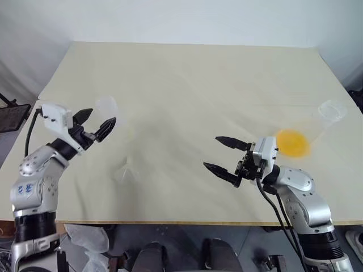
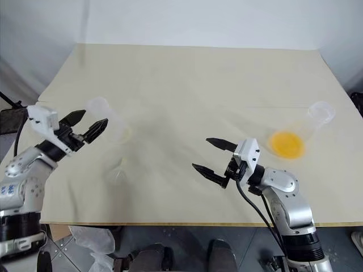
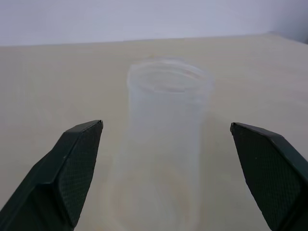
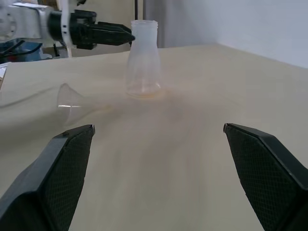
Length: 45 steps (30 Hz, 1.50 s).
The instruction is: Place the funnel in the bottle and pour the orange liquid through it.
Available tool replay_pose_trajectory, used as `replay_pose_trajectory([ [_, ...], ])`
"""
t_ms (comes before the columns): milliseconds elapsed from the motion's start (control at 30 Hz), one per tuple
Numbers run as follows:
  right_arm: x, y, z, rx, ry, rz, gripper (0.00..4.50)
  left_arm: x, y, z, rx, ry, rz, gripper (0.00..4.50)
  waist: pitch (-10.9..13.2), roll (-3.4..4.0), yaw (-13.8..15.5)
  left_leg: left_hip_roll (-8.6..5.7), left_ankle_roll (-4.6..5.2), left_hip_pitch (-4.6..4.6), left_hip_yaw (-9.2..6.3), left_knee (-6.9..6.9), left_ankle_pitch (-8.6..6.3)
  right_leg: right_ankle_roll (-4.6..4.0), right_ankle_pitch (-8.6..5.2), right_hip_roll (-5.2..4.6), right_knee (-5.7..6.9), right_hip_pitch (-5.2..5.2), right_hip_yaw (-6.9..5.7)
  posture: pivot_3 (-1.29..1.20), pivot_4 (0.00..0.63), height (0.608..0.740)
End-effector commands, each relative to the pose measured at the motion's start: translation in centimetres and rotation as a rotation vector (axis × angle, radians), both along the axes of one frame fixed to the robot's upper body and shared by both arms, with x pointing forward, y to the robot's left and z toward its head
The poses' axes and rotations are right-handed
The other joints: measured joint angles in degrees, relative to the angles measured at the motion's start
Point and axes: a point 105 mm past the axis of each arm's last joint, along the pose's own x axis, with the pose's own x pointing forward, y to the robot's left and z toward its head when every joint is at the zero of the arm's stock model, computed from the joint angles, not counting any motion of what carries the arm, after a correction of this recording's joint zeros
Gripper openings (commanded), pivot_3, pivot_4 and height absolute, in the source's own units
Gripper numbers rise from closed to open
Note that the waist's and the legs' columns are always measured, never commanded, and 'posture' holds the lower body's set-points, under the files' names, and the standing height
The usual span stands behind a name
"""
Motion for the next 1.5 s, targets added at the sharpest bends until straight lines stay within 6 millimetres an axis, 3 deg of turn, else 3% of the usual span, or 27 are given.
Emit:
replay_pose_trajectory([
  [33, -0.5, 0.4, 1.1, 0.021, -0.057, 0.006, 4.49, 0.6, -0.3, 1.3, 0.024, -0.034, -0.018, 4.50, 0.0, 0.00, 0.0, 0.00, 0.00, 0.00, 0.00, 0.01, 0.00, 0.00, 0.00, 0.00, 0.00, 0.00, 0.00, 0.00, 0.150, 0.740],
  [133, -0.6, 0.6, 1.0, 0.026, -0.056, 0.001, 4.49, 1.6, -0.9, 1.3, 0.040, -0.027, -0.042, 4.50, 0.0, 0.00, 0.2, -0.03, 0.00, 0.00, -0.01, 0.01, 0.00, 0.00, 0.00, -0.02, 0.02, 0.00, 0.00, 0.00, 0.150, 0.740],
  [167, -0.7, 0.6, 1.0, 0.029, -0.057, -0.005, 4.50, 1.9, -0.9, 1.3, 0.052, -0.025, -0.033, 4.32, 0.0, 0.00, 0.2, -0.03, 0.00, -0.01, 0.00, 0.01, 0.00, 0.00, 0.00, -0.01, 0.02, 0.00, 0.00, 0.00, 0.150, 0.740],
  [233, -0.7, 0.6, 1.0, 0.034, -0.060, -0.015, 4.50, 2.2, -0.8, 1.1, 0.048, -0.016, -0.024, 3.90, 0.0, 0.00, 0.2, -0.03, 0.00, -0.03, 0.02, 0.02, 0.00, 0.00, 0.00, -0.01, 0.02, 0.00, -0.03, 0.00, 0.150, 0.740],
  [367, -0.7, 0.6, 1.0, 0.040, -0.064, -0.028, 4.50, 2.3, -1.0, 1.0, 0.049, -0.010, -0.040, 2.60, 0.0, 0.00, 0.2, -0.03, 0.00, -0.03, 0.01, 0.02, 0.00, 0.00, 0.00, -0.02, 0.02, 0.00, -0.03, 0.00, 0.150, 0.740],
  [433, -0.8, 0.5, 0.9, 0.041, -0.065, -0.036, 4.50, 2.3, -1.3, 1.2, 0.052, -0.029, -0.063, 2.32, 0.0, 0.00, 0.2, -0.02, 0.00, -0.03, 0.00, 0.02, 0.00, 0.00, 0.00, -0.01, 0.03, 0.00, -0.03, 0.00, 0.150, 0.740],
  [600, -1.1, -0.4, 0.9, 0.028, -0.075, -0.086, 4.50, 2.2, -3.6, 3.4, 0.055, -0.120, -0.177, 2.32, 0.0, -0.02, 0.4, -0.04, 0.00, -0.09, 0.02, 0.07, 0.00, 0.00, 0.00, -0.02, 0.03, 0.00, -0.08, 0.00, 0.150, 0.740],
  [767, -1.9, -4.7, 0.9, -0.032, -0.083, -0.246, 4.50, 1.3, -11.9, 5.2, 0.181, -0.201, -0.553, 2.32, 0.0, -0.05, 1.8, -0.16, 0.01, -0.23, 0.07, 0.15, -0.01, 0.00, 0.00, -0.07, 0.05, 0.07, -0.20, 0.00, 0.150, 0.740],
  [967, -3.5, -9.7, 0.1, -0.098, -0.057, -0.443, 4.50, 1.1, -20.2, 3.0, 0.296, -0.209, -0.863, 2.32, 0.0, -0.05, 1.9, -0.13, 0.03, -0.17, 0.28, 0.06, -0.01, 0.01, 0.00, -0.05, 0.00, 0.07, -0.21, 0.00, 0.150, 0.740],
  [1100, -4.6, -10.9, 0.3, -0.104, -0.065, -0.518, 4.50, 2.0, -24.1, 1.5, 0.356, -0.235, -0.902, 2.32, 0.0, -0.07, 1.5, -0.08, 0.04, -0.11, 0.64, 0.03, -0.01, 0.01, 0.00, -0.05, -0.07, -0.01, -0.13, 0.00, 0.150, 0.740],
  [1333, -5.4, -9.6, 1.8, -0.030, -0.097, -0.554, 4.50, 2.0, -27.1, 0.2, 0.331, -0.202, -0.966, 2.32, 0.0, -0.07, 1.6, -0.03, 0.06, -0.08, 0.72, 0.04, 0.00, 0.01, 0.00, -0.05, -0.07, -0.05, -0.09, 0.00, 0.150, 0.740],
  [1500, -5.6, -9.2, 1.8, -0.026, -0.092, -0.556, 4.50, 2.2, -26.9, -0.1, 0.347, -0.185, -0.967, 3.97, 0.0, -0.07, 1.9, -0.06, 0.06, -0.10, 0.70, 0.06, -0.01, 0.01, 0.00, -0.05, -0.08, -0.04, -0.09, 0.00, 0.150, 0.740],
])
